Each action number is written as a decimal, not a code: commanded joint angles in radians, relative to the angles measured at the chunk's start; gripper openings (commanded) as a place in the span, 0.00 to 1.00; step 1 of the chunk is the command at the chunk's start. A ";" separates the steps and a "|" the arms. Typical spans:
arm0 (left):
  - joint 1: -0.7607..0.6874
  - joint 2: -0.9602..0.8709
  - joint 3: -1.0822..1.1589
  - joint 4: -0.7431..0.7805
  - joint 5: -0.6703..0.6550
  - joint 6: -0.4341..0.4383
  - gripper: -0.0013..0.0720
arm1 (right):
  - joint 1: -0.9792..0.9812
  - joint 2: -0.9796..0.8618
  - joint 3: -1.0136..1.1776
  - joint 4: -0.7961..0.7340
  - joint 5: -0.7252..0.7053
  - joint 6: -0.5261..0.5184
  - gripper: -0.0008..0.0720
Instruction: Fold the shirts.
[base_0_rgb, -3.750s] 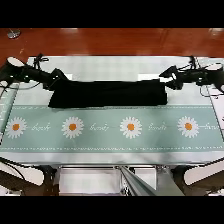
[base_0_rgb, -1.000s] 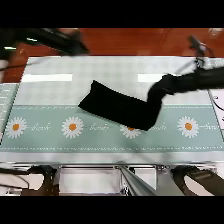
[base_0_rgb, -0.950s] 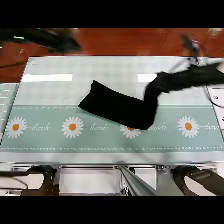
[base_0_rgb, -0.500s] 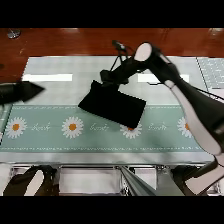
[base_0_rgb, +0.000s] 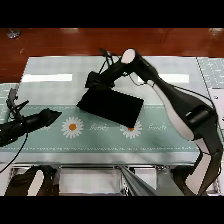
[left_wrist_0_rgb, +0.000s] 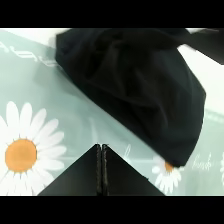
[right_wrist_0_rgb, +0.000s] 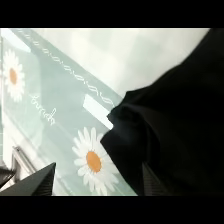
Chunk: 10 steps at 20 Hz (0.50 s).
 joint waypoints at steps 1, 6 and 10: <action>0.000 -0.017 -0.018 -0.018 0.047 0.004 0.05 | -0.189 0.137 0.007 0.010 0.233 -0.041 0.87; 0.000 -0.018 -0.018 -0.018 0.044 0.018 0.05 | -0.416 0.597 -0.284 -0.555 0.216 -0.085 0.86; -0.008 -0.018 -0.018 -0.018 0.043 0.045 0.05 | -0.515 1.022 -1.147 -0.508 -0.383 0.261 0.85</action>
